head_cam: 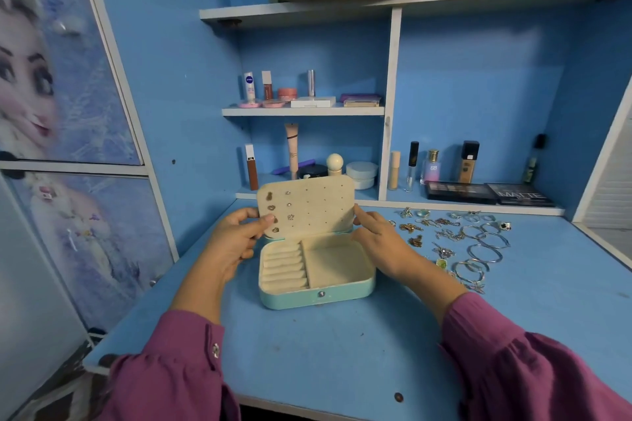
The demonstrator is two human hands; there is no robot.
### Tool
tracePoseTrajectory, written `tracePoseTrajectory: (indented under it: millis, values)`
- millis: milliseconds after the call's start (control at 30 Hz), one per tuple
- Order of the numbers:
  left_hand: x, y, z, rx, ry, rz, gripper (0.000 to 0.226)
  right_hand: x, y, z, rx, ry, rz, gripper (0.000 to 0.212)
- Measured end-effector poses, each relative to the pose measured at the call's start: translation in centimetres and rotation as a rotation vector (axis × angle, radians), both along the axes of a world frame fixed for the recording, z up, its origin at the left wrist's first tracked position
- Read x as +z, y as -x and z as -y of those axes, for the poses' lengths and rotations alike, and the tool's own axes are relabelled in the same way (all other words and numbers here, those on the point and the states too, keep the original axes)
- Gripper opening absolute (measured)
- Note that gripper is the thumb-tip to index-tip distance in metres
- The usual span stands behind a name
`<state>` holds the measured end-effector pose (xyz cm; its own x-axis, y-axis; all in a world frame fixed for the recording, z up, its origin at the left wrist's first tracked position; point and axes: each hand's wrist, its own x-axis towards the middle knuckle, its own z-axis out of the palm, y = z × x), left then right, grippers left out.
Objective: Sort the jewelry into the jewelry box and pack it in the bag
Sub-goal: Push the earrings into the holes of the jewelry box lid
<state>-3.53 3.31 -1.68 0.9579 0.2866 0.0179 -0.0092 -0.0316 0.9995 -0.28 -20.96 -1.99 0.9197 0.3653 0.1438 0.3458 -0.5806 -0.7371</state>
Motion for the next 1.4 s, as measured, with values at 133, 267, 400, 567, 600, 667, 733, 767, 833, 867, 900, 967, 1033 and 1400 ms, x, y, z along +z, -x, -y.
tracePoseTrajectory:
  millis: [133,267,400,567,600,667,733,767,833,867,900,967,1033,1400]
  values:
    - [0.0,-0.1,0.8,0.093,-0.076,0.065,0.005,0.9,0.2,1.5,0.010,-0.147,-0.077,0.040]
    - [-0.3,-0.4,1.4,0.095,-0.062,0.134,0.006,1.8,-0.2,4.3,-0.097,-0.228,-0.058,0.026]
    - [-0.6,-0.9,1.4,0.112,-0.080,0.120,0.008,2.5,-0.5,7.3,-0.161,-0.107,-0.035,0.017]
    - [-1.0,-1.3,1.3,0.131,-0.086,0.126,0.006,2.4,-0.7,8.7,-0.201,0.225,-0.017,0.009]
    - [-1.0,-1.3,1.2,0.130,-0.093,0.130,0.007,2.5,-0.6,8.8,-0.204,0.295,-0.019,0.007]
    - [-0.9,-1.2,1.2,0.131,-0.096,0.137,0.007,2.6,-0.5,8.8,-0.222,0.398,-0.029,0.005]
    - [-0.8,-1.1,1.3,0.132,-0.077,0.141,0.007,2.6,-0.5,8.7,-0.235,0.471,-0.027,0.008]
    - [-0.7,-1.0,1.3,0.128,-0.057,0.142,0.007,2.6,-0.4,8.6,-0.235,0.507,-0.020,0.010]
    - [-0.5,-1.0,1.1,0.122,-0.027,0.129,0.009,2.5,-0.4,8.5,-0.225,0.575,-0.005,0.014]
    - [-0.4,-0.9,1.0,0.121,-0.029,0.118,0.010,2.4,-0.4,8.5,-0.221,0.600,-0.001,0.014]
    - [-0.4,-0.9,0.8,0.121,-0.034,0.110,0.011,2.3,-0.5,8.5,-0.218,0.617,0.002,0.014]
    - [-0.3,-0.8,0.6,0.122,-0.043,0.103,0.013,2.4,-0.5,8.3,-0.214,0.629,0.015,0.013]
    - [-0.2,-0.7,0.5,0.121,-0.051,0.099,0.014,2.4,-0.5,7.7,-0.224,0.537,0.054,0.015]
    - [-0.1,-0.7,0.1,0.114,-0.129,0.108,0.014,1.8,0.6,-1.9,-0.076,0.109,0.130,0.019]
